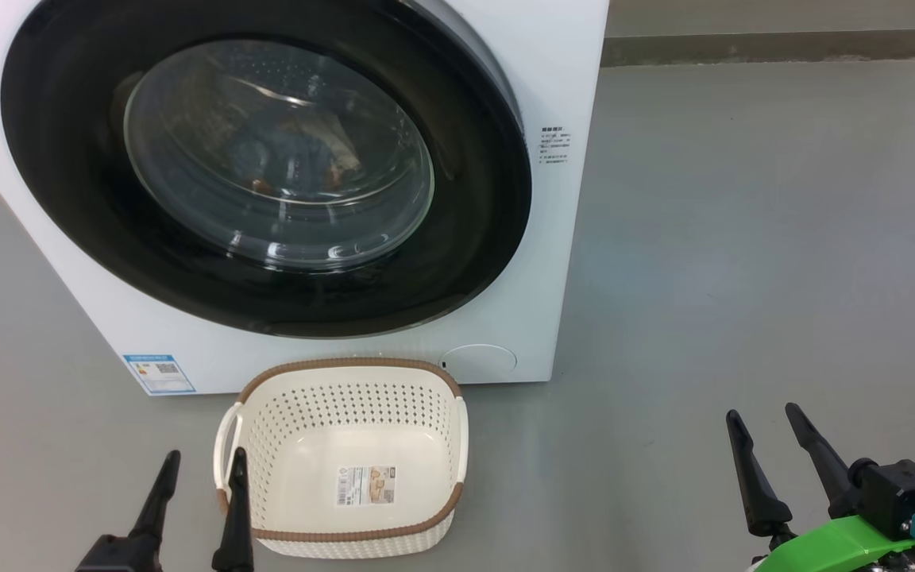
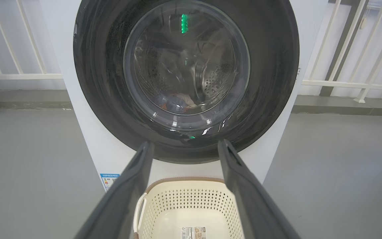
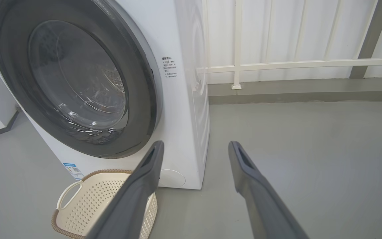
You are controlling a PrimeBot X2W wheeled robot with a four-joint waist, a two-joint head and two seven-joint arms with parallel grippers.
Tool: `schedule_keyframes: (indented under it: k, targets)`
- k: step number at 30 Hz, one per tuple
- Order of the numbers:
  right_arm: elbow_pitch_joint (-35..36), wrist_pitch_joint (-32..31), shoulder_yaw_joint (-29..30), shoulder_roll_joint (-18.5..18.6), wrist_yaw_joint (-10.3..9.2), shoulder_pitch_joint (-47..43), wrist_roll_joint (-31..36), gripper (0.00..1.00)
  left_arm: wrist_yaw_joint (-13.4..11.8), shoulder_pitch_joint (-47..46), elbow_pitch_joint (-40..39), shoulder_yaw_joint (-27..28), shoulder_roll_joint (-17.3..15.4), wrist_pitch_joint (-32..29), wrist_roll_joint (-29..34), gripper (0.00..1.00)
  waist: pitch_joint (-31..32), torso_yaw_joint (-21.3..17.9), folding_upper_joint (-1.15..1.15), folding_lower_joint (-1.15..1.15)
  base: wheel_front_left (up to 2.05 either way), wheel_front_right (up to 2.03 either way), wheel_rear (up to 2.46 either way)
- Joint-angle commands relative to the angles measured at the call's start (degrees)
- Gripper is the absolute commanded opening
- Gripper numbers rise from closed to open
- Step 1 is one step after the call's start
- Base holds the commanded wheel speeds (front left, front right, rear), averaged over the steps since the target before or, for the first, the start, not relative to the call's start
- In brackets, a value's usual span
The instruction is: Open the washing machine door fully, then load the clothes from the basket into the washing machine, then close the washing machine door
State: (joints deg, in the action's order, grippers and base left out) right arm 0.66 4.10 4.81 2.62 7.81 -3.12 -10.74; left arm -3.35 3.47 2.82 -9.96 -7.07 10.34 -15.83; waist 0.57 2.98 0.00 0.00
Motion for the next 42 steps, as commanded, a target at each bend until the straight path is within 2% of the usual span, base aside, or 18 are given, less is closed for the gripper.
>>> schedule_keyframes:
  k: [1, 32, 33, 39, 42]
  targets:
    - [1.8, 0.0, -1.2, 0.3, -0.32, 0.6, -0.3, 1.00, -0.7, -0.8, -1.8, 1.7, -1.0, 0.0, -0.2, 1.00, 0.0, 0.1, 0.00, 0.00, 0.00, 0.00, 0.00]
    - [1.3, -0.1, -1.5, 0.3, -0.32, 0.6, -1.0, 1.00, -2.0, -0.9, -1.8, 1.0, -1.4, 0.5, -1.0, 1.00, 0.3, 0.6, 0.00, 0.00, 0.00, 0.00, 0.00]
    - [-0.3, 0.0, -0.1, -0.1, 0.01, -0.4, -0.4, 0.00, -1.5, 0.1, 0.0, -0.8, -0.4, 0.1, -0.9, 0.00, 0.3, 0.6, 0.00, 0.00, 0.00, 0.00, 0.00]
    - [-3.7, -0.2, -0.1, -0.5, 0.00, -0.5, -2.0, 0.00, -1.3, 1.0, 2.5, -1.1, 0.7, -0.3, -2.4, 0.00, 0.3, 0.6, 0.00, 0.01, 0.00, 0.00, 0.00]
    - [-3.9, -0.5, -0.1, -0.5, 0.00, -0.3, -3.9, 0.00, -1.0, 0.7, 2.7, -0.7, 0.7, -0.6, -4.4, 0.00, 0.3, 0.5, 0.00, 0.10, 0.00, 0.00, 0.00]
